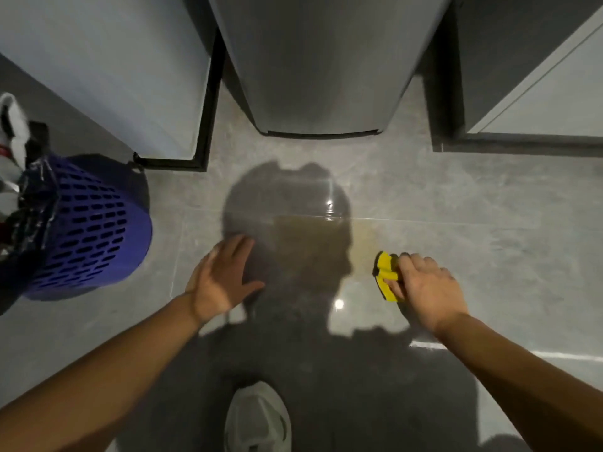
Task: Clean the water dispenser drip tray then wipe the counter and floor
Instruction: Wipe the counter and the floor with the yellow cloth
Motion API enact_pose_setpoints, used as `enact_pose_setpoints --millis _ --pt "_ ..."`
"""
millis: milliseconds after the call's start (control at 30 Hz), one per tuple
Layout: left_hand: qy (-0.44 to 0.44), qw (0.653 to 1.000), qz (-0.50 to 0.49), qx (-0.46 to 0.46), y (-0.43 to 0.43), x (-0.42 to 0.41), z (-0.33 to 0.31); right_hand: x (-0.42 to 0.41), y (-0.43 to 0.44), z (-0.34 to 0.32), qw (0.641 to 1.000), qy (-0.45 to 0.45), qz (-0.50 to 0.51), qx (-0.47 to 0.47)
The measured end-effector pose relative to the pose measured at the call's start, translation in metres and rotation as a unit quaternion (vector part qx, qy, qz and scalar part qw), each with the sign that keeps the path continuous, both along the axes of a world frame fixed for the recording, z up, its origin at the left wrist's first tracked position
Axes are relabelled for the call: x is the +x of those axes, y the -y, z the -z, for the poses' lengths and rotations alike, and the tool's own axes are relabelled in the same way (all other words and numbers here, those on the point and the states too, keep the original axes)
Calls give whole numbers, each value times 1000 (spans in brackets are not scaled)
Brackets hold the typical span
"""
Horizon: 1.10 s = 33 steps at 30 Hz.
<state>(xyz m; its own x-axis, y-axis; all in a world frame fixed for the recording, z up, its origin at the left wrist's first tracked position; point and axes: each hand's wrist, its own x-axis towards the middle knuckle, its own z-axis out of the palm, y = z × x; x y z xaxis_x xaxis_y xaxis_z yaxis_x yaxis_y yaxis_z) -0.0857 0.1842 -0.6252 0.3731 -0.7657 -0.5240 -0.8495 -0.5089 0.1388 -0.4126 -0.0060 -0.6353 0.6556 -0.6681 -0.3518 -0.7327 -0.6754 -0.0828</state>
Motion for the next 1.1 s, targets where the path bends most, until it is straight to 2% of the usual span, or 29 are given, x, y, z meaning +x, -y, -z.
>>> enact_pose_setpoints --millis 200,333,500,600,667,767,833,933,1000,1100 --pt "-1 1000 14 -6 -16 2 19 -18 -26 9 996 47 66 29" --pt "-3 1000 14 -13 -14 3 18 -14 -31 12 990 -45 79 108" --pt "-1 1000 19 -20 -12 3 19 18 3 17 985 -103 66 124" --pt "8 999 43 -16 -14 7 21 50 42 20 987 -106 8 124" --pt "10 998 62 -9 -16 10 20 69 66 21 984 -112 -96 103" --pt "-10 997 82 -1 -18 21 17 88 84 22 934 -157 -319 28" --pt "-23 996 92 2 -20 27 14 90 83 23 898 -184 -399 4" --pt "-36 996 81 -14 -24 28 13 74 73 27 893 -209 -398 -8" --pt "-38 997 64 -18 -26 26 13 57 57 26 907 -206 -368 -1" --pt "-37 998 44 -21 -28 24 12 26 14 21 946 -149 -288 6"
